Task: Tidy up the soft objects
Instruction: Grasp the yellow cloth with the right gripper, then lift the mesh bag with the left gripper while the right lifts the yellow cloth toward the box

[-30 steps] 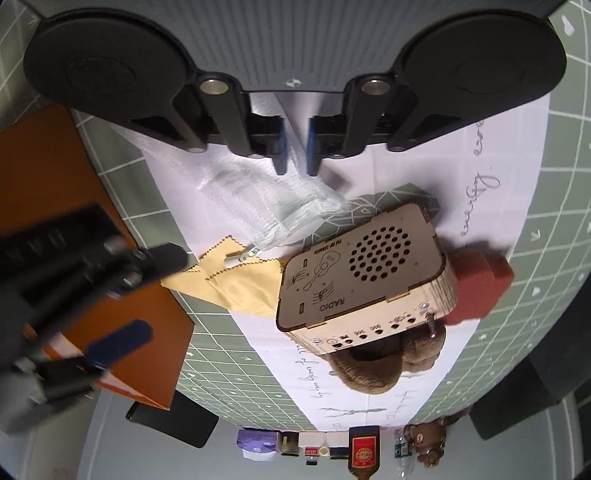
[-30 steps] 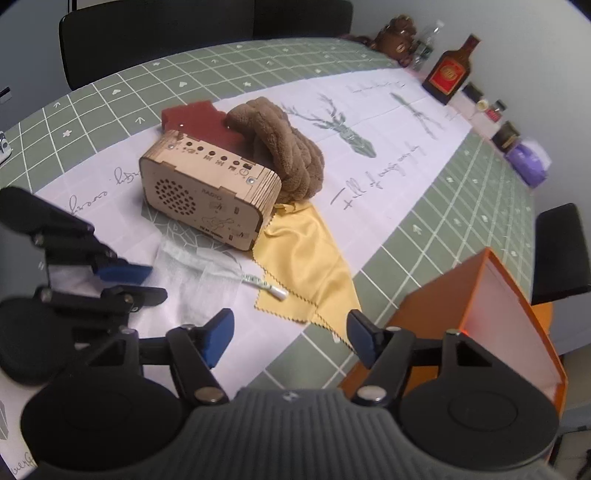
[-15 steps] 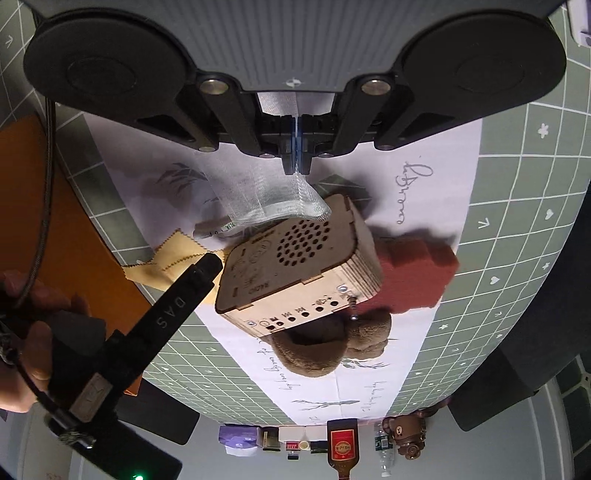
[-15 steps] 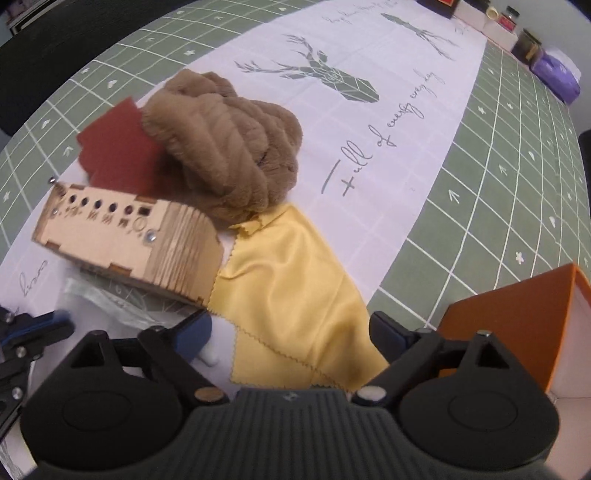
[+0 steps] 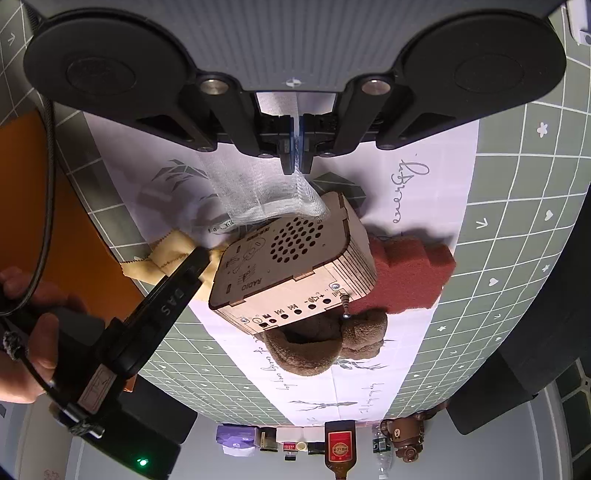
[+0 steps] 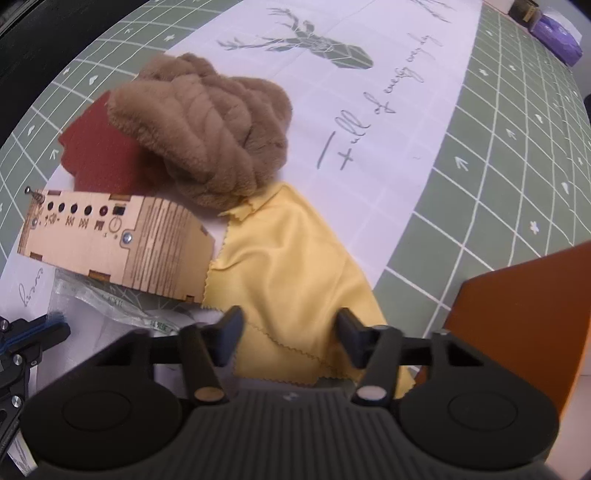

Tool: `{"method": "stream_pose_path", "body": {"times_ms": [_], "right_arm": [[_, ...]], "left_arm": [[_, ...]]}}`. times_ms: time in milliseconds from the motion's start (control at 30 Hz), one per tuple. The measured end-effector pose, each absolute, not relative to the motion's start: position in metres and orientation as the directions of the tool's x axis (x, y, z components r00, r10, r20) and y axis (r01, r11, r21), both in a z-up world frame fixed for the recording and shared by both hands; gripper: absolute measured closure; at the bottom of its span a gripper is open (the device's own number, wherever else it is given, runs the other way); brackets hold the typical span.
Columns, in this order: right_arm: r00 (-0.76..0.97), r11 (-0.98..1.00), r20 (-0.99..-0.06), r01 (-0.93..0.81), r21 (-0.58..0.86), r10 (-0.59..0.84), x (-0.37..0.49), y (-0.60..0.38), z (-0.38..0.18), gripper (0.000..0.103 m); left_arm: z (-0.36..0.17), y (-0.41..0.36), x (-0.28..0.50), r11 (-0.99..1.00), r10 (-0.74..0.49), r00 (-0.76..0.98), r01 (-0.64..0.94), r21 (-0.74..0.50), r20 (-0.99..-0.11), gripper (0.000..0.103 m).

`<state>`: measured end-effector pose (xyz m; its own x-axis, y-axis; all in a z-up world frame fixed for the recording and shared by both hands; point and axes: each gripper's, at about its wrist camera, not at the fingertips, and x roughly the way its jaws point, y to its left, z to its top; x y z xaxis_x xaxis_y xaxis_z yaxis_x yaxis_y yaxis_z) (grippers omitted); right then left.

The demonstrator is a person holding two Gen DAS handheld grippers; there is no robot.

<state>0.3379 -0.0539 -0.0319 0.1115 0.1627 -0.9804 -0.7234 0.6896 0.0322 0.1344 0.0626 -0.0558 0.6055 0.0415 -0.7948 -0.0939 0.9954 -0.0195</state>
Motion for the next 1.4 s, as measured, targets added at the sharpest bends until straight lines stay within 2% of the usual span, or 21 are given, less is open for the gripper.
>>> {"method": "stream_pose_path", "body": {"times_ms": [67,100,133,333,500,633,733,867,967,1067,1233,1367,1400], "right_arm": [[0.132,0.703,-0.978,-0.711,0.019,0.160,0.339,-0.058,-0.030,0.093],[0.150,0.708,-0.977,-0.706,0.001,0.150,0.339,-0.061,-0.029,0.099],[0.165,0.713,-0.976,-0.701,-0.013,0.145,0.338,-0.061,-0.030,0.101],[0.136,0.683,-0.969,-0.729,0.042,0.204,0.307,-0.068,-0.020,0.102],[0.059,0.658,-0.950,-0.735,0.166,0.306,0.251,-0.073,-0.010,0.102],[0.016,0.662,-0.943,-0.716,0.222,0.334,0.210,-0.078,-0.019,0.102],[0.071,0.678,-0.931,-0.706,0.207,0.359,0.186,-0.083,-0.019,0.102],[0.047,0.712,-0.891,-0.622,0.327,0.451,0.179,-0.100,-0.025,0.102],[0.053,0.736,-0.858,-0.542,0.405,0.511,0.177,-0.113,-0.030,0.102],[0.072,0.745,-0.827,-0.483,0.461,0.558,0.170,-0.123,-0.033,0.103],[0.113,0.747,-0.774,-0.376,0.548,0.624,0.154,-0.145,-0.038,0.102],[0.191,0.756,-0.742,-0.314,0.574,0.642,0.139,-0.161,-0.038,0.102],[0.192,0.746,-0.727,-0.283,0.603,0.659,0.138,-0.167,-0.042,0.102]], "left_arm": [[-0.056,0.062,0.135,0.995,0.041,0.605,-0.097,-0.022,-0.796,0.101],[-0.056,0.062,0.135,0.995,0.042,0.604,-0.099,-0.023,-0.796,0.101],[-0.055,0.063,0.135,0.995,0.040,0.605,-0.101,-0.026,-0.795,0.101],[-0.052,0.069,0.127,0.993,-0.004,0.613,-0.094,-0.078,-0.790,0.099],[-0.050,0.070,0.115,0.993,-0.031,0.621,-0.071,-0.095,-0.783,0.099],[-0.053,0.076,0.103,0.982,-0.095,0.611,-0.073,-0.176,-0.786,0.099],[-0.058,0.076,0.098,0.974,-0.129,0.593,-0.073,-0.213,-0.795,0.097],[-0.061,0.071,0.098,0.965,-0.179,0.569,-0.059,-0.257,-0.802,0.069],[-0.062,0.067,0.099,0.955,-0.219,0.554,-0.046,-0.292,-0.803,0.052],[-0.065,0.060,0.099,0.953,-0.244,0.538,-0.021,-0.302,-0.807,0.047],[-0.065,0.058,0.099,0.942,-0.285,0.510,-0.008,-0.335,-0.812,0.046],[-0.064,0.042,0.092,0.953,-0.295,0.478,0.085,-0.291,-0.827,0.046],[-0.064,0.038,0.091,0.954,-0.297,0.471,0.113,-0.277,-0.830,0.042]]}}
